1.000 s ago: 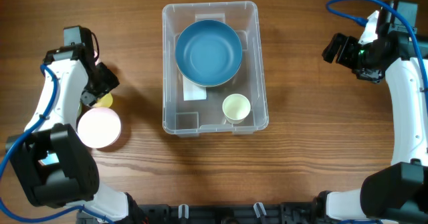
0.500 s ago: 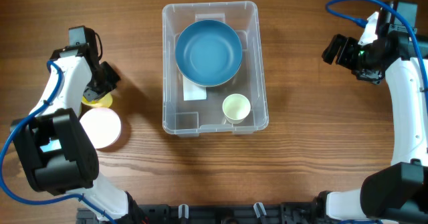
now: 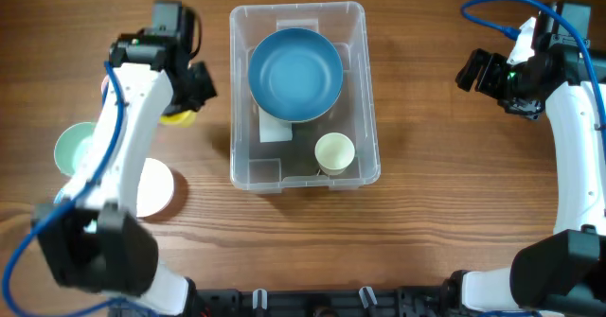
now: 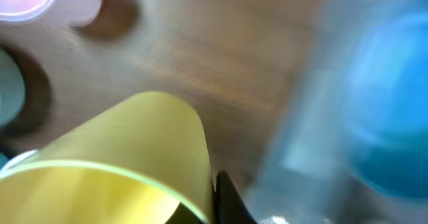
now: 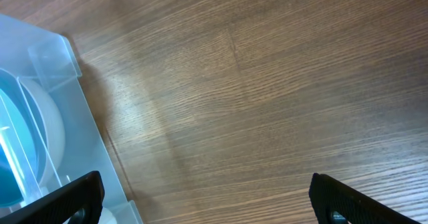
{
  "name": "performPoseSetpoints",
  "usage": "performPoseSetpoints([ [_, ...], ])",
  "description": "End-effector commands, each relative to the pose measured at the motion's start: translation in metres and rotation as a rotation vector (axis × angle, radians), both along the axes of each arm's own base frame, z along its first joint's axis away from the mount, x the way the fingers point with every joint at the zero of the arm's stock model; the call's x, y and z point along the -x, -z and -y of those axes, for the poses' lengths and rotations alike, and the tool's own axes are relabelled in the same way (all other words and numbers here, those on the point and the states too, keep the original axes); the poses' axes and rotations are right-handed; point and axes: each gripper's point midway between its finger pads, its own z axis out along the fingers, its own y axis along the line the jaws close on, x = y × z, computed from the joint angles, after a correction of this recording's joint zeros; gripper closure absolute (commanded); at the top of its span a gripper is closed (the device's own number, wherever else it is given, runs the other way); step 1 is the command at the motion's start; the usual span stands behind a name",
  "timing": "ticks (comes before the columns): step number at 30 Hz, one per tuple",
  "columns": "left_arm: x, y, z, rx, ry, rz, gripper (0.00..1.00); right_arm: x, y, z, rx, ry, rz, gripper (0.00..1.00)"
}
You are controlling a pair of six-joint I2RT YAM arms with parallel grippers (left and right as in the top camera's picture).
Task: Pack container
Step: 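Place the yellow cup into the cream cup in the container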
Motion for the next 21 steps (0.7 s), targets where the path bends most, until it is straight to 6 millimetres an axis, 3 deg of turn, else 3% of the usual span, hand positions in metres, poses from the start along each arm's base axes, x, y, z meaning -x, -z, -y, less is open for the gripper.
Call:
performPoseSetpoints([
  [1, 0.009, -0.080, 0.062, 0.044, 0.186, 0.195, 0.96, 0.001, 0.004, 0.001, 0.007, -0.003, -0.017, 0.00],
  [2, 0.015, -0.085, 0.079, 0.053, 0.232, 0.208, 0.96, 0.002, 0.004, 0.001, 0.007, -0.003, -0.020, 0.01],
  [3, 0.026, -0.085, 0.109, 0.076, 0.312, 0.204, 0.96, 0.002, 0.004, 0.001, 0.008, -0.003, -0.021, 0.00],
  [6, 0.054, -0.073, 0.187, 0.198, 0.461, 0.152, 0.96, 0.002, 0.004, 0.001, 0.007, -0.002, -0.022, 0.00],
  [10, 0.075, -0.058, 0.241, 0.293, 0.465, 0.097, 0.96, 0.003, 0.004, 0.001, 0.006, -0.002, -0.023, 0.01],
  [16, 0.094, -0.019, 0.272, 0.288, 0.499, -0.029, 0.96, 0.003, 0.005, 0.001, 0.006, -0.002, -0.026, 0.00],
  [21, 0.097, -0.001, 0.278, 0.278, 0.503, -0.080, 0.96, 0.003, 0.005, 0.001, 0.005, -0.003, -0.026, 0.00],
])
